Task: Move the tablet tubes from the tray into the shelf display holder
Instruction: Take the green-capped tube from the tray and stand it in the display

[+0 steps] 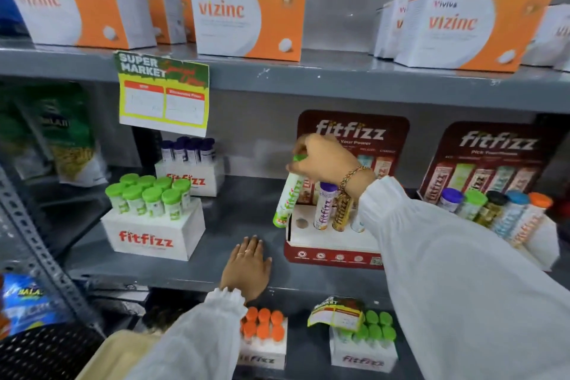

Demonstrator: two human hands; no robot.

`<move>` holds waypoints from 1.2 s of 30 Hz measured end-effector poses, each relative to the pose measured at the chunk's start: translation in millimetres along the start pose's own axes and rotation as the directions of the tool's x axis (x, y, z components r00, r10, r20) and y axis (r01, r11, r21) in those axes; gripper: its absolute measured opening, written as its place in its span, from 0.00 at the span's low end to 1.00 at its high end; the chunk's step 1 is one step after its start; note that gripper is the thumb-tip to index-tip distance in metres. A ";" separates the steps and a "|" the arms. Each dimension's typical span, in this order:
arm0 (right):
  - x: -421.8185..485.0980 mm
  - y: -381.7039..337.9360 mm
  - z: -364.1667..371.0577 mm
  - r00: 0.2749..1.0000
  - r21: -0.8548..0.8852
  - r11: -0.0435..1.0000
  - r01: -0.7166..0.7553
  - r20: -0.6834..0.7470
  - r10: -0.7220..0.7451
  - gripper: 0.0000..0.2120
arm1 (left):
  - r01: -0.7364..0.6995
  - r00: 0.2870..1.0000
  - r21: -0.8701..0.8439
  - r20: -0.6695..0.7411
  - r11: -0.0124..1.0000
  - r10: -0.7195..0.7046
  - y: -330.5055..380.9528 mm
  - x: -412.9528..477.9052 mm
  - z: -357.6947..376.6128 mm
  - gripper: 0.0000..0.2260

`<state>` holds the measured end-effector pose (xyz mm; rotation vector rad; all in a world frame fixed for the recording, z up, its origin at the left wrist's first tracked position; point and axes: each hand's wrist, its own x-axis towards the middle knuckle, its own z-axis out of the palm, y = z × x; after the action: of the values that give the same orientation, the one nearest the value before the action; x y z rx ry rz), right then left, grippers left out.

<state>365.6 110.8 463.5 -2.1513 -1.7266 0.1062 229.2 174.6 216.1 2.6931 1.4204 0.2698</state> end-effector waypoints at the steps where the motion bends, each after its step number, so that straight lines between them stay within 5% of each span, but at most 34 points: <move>1: 2.6 2.1 1.0 0.999 0.001 1.000 -0.021 -0.036 0.021 0.19 | -0.002 1.000 -0.006 0.010 1.000 0.002 0.2 0.3 -0.6 0.26; 8: 16.4 10.7 6.7 0.983 -0.048 0.989 -0.138 -0.127 0.131 0.20 | -0.040 0.999 0.025 0.037 0.999 0.039 -2.4 -0.8 -0.9 0.25; 24: 24.9 21.7 30.4 0.985 -0.166 0.971 -0.171 -0.030 0.168 0.18 | -0.039 0.997 0.053 0.062 0.998 0.036 -2.1 -1.6 -2.2 0.26; 31: 11.2 22.9 58.7 0.995 -0.413 0.910 -0.026 -0.099 -0.017 0.21 | -0.022 0.995 0.061 0.095 0.998 0.017 -0.6 -3.0 -4.7 0.26; 36: 9.9 21.7 60.3 0.994 -0.422 0.907 -0.016 -0.107 -0.033 0.20 | -0.022 0.996 0.070 0.088 0.997 0.016 -0.8 -1.6 -3.1 0.26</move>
<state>370.6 131.1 402.0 -2.3889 -1.8219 -0.4235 227.1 173.7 218.8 2.7384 1.4065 0.1033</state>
